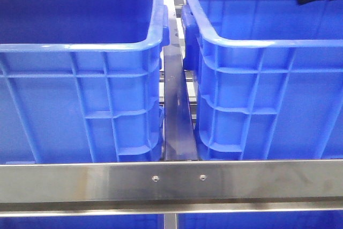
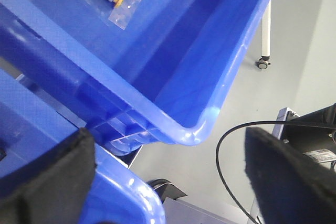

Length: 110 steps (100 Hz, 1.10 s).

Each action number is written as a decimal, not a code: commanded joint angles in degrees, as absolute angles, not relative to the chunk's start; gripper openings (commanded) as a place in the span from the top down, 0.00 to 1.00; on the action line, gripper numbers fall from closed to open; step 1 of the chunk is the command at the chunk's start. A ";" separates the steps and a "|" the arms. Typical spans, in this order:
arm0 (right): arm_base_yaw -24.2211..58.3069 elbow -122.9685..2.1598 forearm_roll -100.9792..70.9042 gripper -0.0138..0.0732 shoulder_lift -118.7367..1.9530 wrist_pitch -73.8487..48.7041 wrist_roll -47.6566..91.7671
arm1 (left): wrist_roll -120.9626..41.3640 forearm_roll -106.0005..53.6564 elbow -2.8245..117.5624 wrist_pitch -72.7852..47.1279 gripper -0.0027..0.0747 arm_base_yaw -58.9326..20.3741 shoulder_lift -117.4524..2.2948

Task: Pick red and yellow buttons and place in box

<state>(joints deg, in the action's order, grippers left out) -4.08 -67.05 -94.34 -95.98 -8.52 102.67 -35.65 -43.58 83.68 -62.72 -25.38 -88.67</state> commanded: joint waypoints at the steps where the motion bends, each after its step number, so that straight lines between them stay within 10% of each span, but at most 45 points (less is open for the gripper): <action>1: -4.42 -65.12 -95.14 0.52 -88.80 -7.85 103.05 | -35.64 -47.41 85.55 -59.98 0.41 -25.88 -86.20; 20: -4.42 -56.99 -96.43 0.85 -79.72 -7.02 102.94 | -35.64 -47.41 84.96 -56.84 0.99 -25.88 -86.20; 110: -4.42 -24.67 -100.57 0.92 -35.34 -7.49 102.94 | -35.76 -36.37 52.99 -27.80 0.99 -25.88 -57.94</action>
<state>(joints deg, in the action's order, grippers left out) -4.08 -25.55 -99.82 -39.86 -5.75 102.67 -35.77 -35.09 56.24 -35.80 -25.38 -63.65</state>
